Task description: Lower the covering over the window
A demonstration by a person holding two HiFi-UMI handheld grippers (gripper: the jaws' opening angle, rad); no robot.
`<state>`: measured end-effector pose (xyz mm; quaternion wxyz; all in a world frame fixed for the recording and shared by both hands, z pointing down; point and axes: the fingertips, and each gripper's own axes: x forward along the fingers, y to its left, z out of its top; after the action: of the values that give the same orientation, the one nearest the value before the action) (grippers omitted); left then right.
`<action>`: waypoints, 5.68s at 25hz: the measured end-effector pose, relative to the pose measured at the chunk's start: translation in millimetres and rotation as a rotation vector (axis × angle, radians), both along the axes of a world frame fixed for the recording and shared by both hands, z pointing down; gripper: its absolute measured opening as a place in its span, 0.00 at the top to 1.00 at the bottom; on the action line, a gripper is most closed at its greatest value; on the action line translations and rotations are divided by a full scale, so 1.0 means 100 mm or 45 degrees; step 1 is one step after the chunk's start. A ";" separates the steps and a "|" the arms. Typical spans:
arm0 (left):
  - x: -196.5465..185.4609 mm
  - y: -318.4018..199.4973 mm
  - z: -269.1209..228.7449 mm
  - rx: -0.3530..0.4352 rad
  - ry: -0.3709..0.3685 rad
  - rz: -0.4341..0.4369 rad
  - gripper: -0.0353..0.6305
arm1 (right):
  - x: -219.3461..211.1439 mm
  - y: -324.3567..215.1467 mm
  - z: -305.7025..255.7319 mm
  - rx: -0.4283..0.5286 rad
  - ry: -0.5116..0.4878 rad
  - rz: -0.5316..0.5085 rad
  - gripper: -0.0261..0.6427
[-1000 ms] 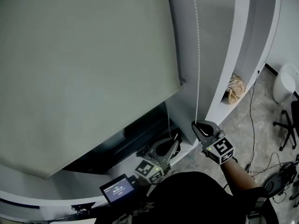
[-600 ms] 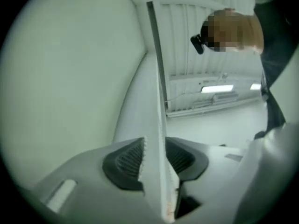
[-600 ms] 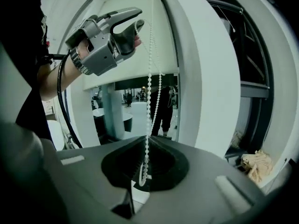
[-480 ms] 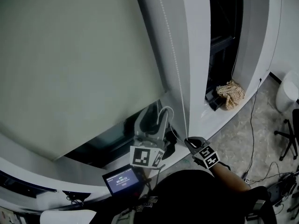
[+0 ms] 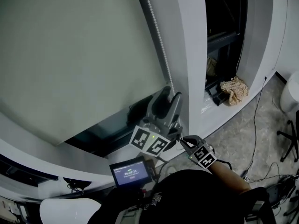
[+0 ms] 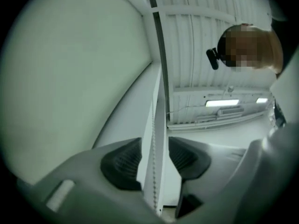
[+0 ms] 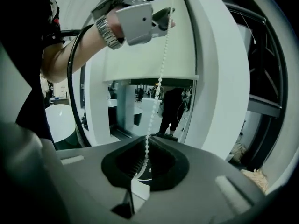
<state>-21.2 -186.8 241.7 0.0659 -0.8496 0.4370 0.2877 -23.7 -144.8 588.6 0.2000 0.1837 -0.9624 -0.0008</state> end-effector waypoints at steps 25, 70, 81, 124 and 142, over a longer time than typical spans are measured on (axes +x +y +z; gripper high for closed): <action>0.42 0.47 4.22 -1.243 -0.505 0.306 0.93 | 0.38 -0.71 -3.63 -0.022 -1.034 -0.031 0.77; 0.07 -0.24 1.44 -0.406 -0.294 0.092 0.70 | 0.38 -0.49 -0.32 -0.384 -0.434 0.144 0.96; 0.40 -0.40 0.11 -0.088 0.036 0.349 0.76 | 0.33 -0.19 -0.14 -0.391 -0.339 0.092 0.96; 0.48 0.54 4.45 -1.157 -0.651 0.298 0.92 | 0.27 -0.72 -4.72 0.066 -0.978 -0.330 0.95; -0.19 0.67 4.26 -1.270 -0.365 -0.023 0.89 | 0.45 -0.88 -4.51 0.187 -0.971 -0.283 0.92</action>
<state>-40.6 -119.5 667.6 -0.2855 -0.8048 0.5148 -0.0756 21.6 -232.9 138.1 -0.1865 0.0795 -0.9790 -0.0228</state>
